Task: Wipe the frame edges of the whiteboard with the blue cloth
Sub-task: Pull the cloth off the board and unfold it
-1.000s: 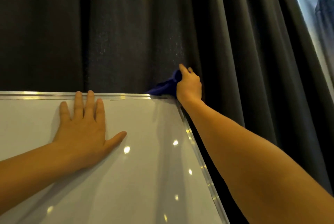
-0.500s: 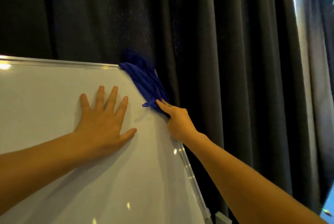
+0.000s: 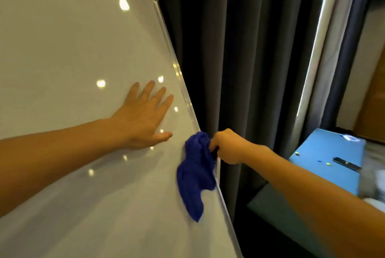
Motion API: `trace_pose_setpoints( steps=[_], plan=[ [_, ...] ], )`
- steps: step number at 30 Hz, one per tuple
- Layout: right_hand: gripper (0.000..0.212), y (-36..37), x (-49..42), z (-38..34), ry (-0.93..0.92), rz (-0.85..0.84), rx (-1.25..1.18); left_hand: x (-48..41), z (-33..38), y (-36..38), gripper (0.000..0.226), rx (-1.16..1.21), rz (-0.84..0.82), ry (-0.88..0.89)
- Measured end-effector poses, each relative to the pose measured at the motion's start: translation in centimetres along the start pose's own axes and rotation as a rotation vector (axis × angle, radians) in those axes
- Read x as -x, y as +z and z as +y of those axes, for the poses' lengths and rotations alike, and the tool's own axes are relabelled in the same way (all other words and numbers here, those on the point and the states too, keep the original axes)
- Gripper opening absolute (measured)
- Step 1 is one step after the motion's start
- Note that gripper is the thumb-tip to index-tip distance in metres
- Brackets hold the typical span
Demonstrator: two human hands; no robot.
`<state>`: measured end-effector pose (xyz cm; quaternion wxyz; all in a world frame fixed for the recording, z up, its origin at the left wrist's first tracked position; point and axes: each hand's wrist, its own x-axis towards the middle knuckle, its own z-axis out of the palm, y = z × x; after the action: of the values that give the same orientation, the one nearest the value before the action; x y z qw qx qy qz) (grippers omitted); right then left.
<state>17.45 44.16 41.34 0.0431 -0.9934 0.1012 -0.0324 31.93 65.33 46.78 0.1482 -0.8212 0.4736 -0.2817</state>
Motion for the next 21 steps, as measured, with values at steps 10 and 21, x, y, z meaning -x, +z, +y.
trace_pose_setpoints(
  steps=[10, 21],
  plan=[
    [0.056, -2.1, 11.7, -11.6, -0.086, 0.227, -0.522, 12.7, 9.7, -1.6, 0.051, 1.553, -0.320, 0.009],
    [0.049, 10.7, 21.9, -19.6, 0.579, 0.009, -1.604, 28.5, 13.9, -0.1, 0.028, 2.047, -0.339, -0.457]
  ],
)
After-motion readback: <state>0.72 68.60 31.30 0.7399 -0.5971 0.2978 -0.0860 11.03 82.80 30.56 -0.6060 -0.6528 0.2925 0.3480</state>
